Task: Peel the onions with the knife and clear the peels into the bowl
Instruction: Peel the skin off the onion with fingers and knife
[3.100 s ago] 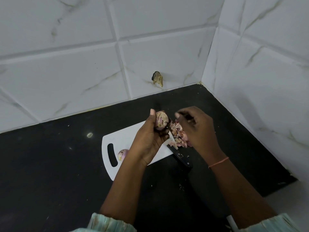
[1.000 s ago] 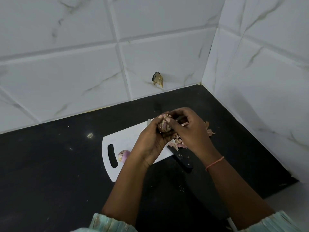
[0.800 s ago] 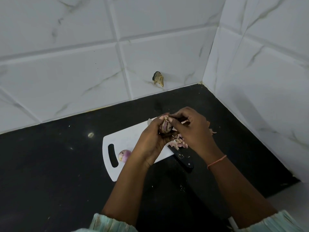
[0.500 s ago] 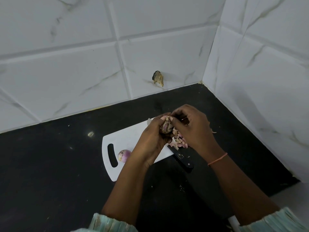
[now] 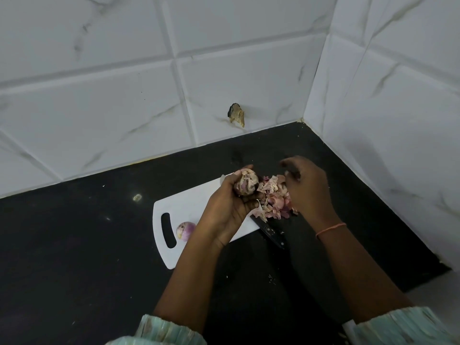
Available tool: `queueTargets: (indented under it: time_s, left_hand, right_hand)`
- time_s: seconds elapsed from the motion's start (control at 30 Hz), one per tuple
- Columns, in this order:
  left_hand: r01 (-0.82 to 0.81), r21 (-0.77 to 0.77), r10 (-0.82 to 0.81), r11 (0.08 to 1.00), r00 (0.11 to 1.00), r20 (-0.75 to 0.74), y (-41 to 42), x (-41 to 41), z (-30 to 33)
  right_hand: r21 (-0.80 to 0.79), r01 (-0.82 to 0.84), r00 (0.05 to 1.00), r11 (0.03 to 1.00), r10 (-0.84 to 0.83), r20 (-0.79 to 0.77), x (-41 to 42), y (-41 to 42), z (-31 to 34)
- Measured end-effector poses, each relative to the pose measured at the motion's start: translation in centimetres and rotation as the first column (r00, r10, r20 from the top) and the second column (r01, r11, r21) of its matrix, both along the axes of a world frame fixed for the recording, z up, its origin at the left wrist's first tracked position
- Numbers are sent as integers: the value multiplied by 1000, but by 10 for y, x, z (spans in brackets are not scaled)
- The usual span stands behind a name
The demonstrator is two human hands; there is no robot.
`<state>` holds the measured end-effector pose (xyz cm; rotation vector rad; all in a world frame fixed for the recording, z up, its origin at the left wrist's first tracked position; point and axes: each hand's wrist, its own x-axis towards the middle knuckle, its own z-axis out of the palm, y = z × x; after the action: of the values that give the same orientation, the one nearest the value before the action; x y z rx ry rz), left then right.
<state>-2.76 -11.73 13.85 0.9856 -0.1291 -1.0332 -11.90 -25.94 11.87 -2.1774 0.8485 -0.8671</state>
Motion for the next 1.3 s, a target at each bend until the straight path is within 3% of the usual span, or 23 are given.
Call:
queueTargets:
  time_s: [0.07,0.17,0.23,0.4,0.6,0.73,0.8,1.0,1.3]
  left_hand:
    - [-17,-7,16,1000,1000,-8,-2,-1,0]
    - [-9,-39,11,999,1000,29,-3,-2,0]
    - [0,-47,3,999,997,73,-3,-3,-1]
    - [-4,-26,6,1000,999,53,-2,-2,-1]
    - [-6,-49,6,999,1000,0,0,0,1]
    - [-20,-65,19,998,1000,-13,0,0,0]
    - [-25,-71,25,997,1000,-10,0,0,0]
    - [-60,-76,60,995,998,-10,-2,-2,3]
    - [-74,-33,74,997,997,0,0,-2,5]
  right_hand:
    - [20,-77,997,997,77,19,-1,4,4]
    - [58,-274,949,960,260,176,-1,26,14]
    - [-7,-332,930,943,328,167,3,38,16]
    - [-84,-215,951,973,228,210,14,38,11]
    - [-178,-10,1000,984,13,12,7,4,-10]
    - [-189,107,989,976,-85,119,-4,-5,-4]
    - [-159,77,985,984,-50,165,-4,0,2]
    - [-97,-246,941,964,262,215,-1,42,17]
    - [-178,-233,936,956,271,226,3,43,14]
